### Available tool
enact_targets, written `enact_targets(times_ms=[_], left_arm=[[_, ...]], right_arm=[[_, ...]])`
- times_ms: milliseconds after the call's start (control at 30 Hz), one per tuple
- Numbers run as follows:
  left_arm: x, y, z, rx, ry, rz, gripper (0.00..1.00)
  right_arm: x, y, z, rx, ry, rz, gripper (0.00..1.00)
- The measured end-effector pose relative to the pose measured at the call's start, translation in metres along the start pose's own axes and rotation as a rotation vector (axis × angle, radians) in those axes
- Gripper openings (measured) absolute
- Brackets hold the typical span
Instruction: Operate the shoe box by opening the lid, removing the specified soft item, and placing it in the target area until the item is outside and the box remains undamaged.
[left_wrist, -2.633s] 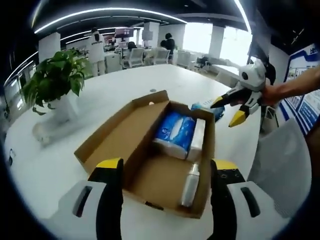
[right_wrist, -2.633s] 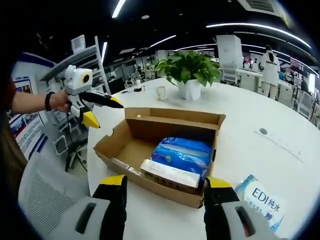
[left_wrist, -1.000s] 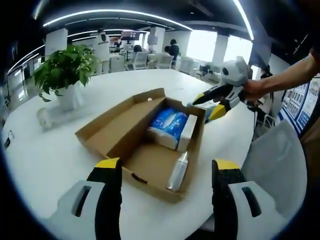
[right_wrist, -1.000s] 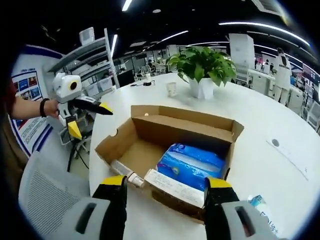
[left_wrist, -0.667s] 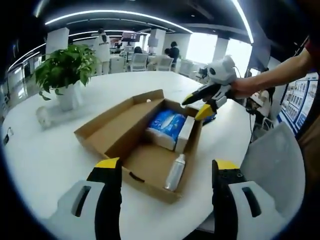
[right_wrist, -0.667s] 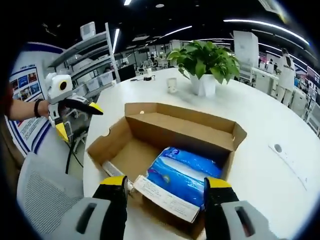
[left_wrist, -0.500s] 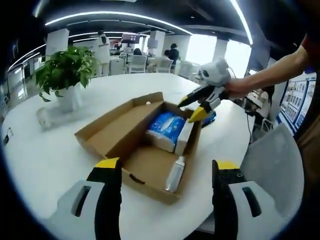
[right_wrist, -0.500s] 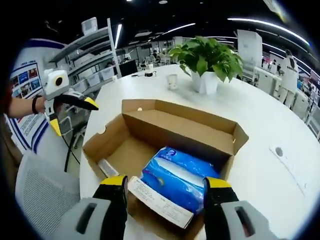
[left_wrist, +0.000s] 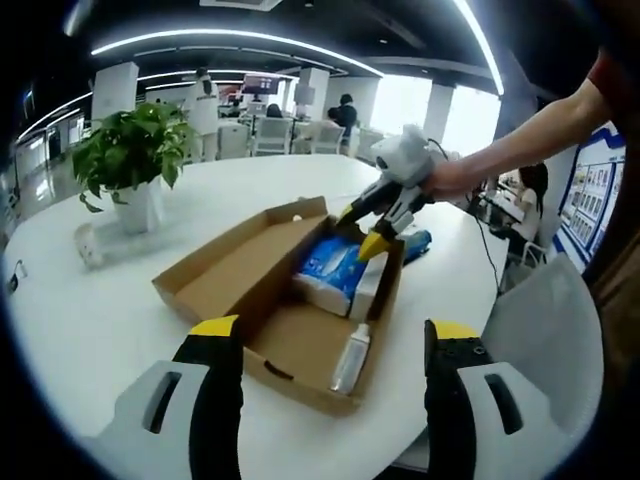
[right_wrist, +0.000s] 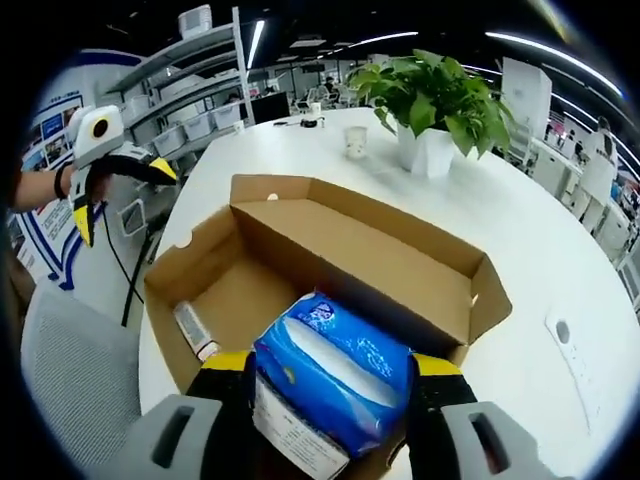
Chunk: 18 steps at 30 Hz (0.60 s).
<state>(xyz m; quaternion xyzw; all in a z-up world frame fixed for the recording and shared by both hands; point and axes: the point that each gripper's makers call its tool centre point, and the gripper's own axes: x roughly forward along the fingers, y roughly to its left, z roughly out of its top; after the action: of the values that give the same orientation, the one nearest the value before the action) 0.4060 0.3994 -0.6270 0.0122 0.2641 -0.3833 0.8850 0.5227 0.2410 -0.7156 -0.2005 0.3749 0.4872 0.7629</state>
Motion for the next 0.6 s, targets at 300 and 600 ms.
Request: enact_targets(times_ms=[300, 600], left_arm=[[-0.004, -0.002, -0.003, -0.01, -0.002, 0.005, 0.74], [-0.007, -0.005, 0.004, -0.005, -0.02, 0.015, 0.74]], right_arm=[[0.015, 0.0, -0.007, -0.161, 0.112, 0.017, 0.58], [0.028, -0.004, -0.013, -0.317, 0.219, 0.019, 0.58]])
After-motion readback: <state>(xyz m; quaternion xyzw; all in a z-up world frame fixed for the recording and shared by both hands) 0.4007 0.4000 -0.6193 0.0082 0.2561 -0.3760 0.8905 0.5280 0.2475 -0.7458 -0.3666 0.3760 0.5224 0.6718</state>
